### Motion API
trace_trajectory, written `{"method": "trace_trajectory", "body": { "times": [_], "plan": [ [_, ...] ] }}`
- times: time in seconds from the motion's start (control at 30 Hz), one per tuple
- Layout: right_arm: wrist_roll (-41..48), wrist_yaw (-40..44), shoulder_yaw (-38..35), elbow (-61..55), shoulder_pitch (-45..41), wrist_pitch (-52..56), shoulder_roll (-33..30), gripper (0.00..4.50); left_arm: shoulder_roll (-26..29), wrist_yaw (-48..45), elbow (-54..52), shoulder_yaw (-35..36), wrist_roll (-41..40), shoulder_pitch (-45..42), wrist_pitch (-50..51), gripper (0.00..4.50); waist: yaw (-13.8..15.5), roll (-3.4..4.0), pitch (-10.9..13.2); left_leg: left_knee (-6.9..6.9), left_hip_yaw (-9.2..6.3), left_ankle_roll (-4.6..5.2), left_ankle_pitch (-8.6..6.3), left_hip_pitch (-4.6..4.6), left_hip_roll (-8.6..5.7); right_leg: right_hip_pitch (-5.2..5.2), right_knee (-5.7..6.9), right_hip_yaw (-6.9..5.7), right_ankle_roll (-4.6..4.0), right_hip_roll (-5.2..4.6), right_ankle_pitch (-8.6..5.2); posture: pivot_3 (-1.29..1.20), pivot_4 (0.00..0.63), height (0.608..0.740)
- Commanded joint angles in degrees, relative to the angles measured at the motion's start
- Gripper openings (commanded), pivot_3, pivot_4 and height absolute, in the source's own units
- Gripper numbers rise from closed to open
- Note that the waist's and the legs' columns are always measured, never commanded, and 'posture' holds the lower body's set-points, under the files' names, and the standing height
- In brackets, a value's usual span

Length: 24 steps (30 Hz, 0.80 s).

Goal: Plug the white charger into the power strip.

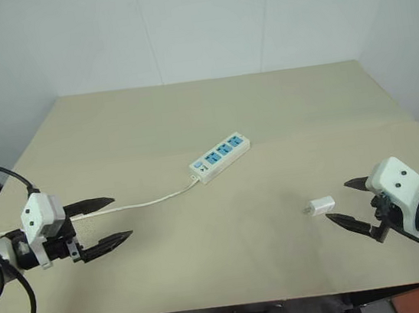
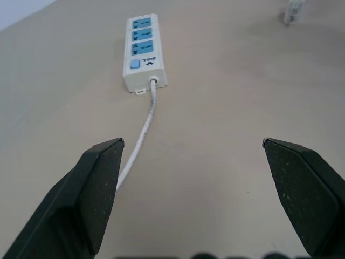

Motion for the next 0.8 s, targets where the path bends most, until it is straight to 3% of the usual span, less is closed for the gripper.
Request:
{"method": "trace_trajectory", "body": {
  "times": [0.03, 0.27, 0.5, 0.6, 0.8],
  "plan": [
    [-0.02, -0.96, -0.26, -1.19, -1.63, -1.37, -0.1, 4.5, -1.66, 3.03, 4.47, -5.74, 3.49, -6.55, -0.28, 4.48, 0.33, -0.02, 0.0, 0.01, 0.01, 0.0, 0.0, 0.02, -0.02, 0.04, -0.02, 0.0, 0.03, 0.01, 0.01, 0.0, 0.15, 0.74],
    [0.02, -1.66, 0.39, -1.98, -2.35, -1.21, 0.26, 4.5, -11.71, 10.06, 23.71, -20.06, 13.87, -25.62, 3.61, 4.48, 0.45, -0.1, 0.03, 0.03, 0.02, 0.0, 0.0, -0.05, -0.22, -0.03, -0.06, 0.03, 0.1, 0.03, 0.09, 0.0, 0.15, 0.74],
    [0.17, -2.75, -0.93, -3.92, -1.44, -0.52, 0.46, 4.5, -20.14, 8.52, 40.22, -27.51, 19.2, -34.09, 0.46, 4.48, -0.19, -0.17, 0.07, 0.03, 0.09, 0.01, 0.0, -0.06, -0.26, -0.11, -0.04, 0.2, 0.14, 0.03, 0.11, 0.0, 0.15, 0.74],
    [0.48, -3.04, -1.59, -4.82, -1.07, -0.03, 0.43, 4.5, -21.87, 7.9, 44.77, -29.51, 21.19, -35.92, 0.28, 3.86, -0.07, -0.17, 0.07, 0.05, 0.1, 0.01, 0.0, -0.04, -0.25, -0.08, -0.02, 0.2, 0.17, 0.03, 0.12, 0.0, 0.15, 0.74],
    [0.62, -3.53, -2.15, -5.75, -0.4, 0.51, 0.59, 4.5, -22.03, 5.47, 44.68, -29.52, 21.49, -34.63, -0.58, 1.88, -0.02, -0.16, 0.06, 0.05, 0.11, 0.01, 0.0, -0.02, -0.26, -0.06, -0.03, 0.22, 0.19, 0.03, 0.12, 0.0, 0.15, 0.74]
  ]
}}
